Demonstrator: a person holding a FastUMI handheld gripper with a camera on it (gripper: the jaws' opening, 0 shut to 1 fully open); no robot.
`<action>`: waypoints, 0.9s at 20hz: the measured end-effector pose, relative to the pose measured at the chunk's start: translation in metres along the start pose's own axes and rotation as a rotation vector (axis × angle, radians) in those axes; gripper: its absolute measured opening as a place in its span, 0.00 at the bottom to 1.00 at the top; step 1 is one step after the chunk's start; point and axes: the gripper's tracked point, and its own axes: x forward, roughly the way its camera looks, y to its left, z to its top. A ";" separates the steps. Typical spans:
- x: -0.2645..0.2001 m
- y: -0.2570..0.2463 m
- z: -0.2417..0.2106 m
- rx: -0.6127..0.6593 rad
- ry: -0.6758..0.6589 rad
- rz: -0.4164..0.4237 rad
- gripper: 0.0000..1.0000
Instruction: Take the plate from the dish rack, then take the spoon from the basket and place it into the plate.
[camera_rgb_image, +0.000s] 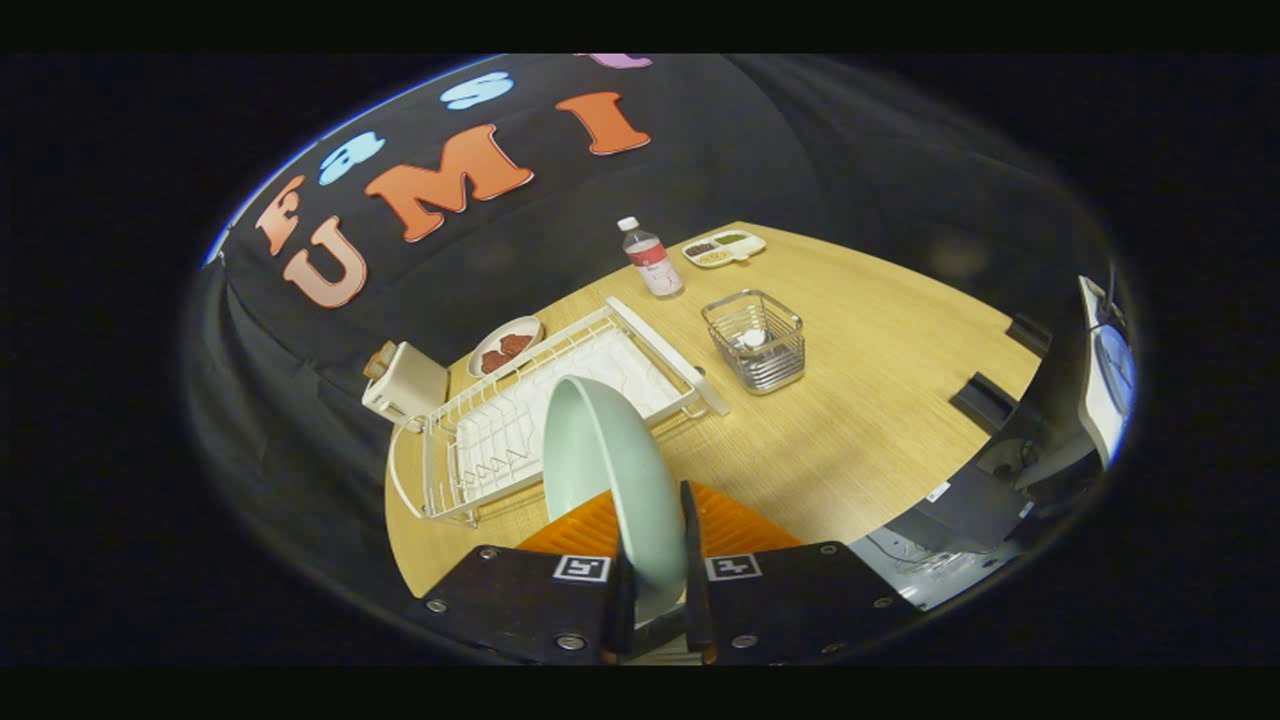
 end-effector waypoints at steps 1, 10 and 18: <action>0.003 -0.002 -0.005 0.010 0.013 0.003 0.20; 0.032 -0.006 -0.045 0.039 0.121 0.030 0.20; 0.059 0.000 -0.077 0.104 0.200 0.063 0.22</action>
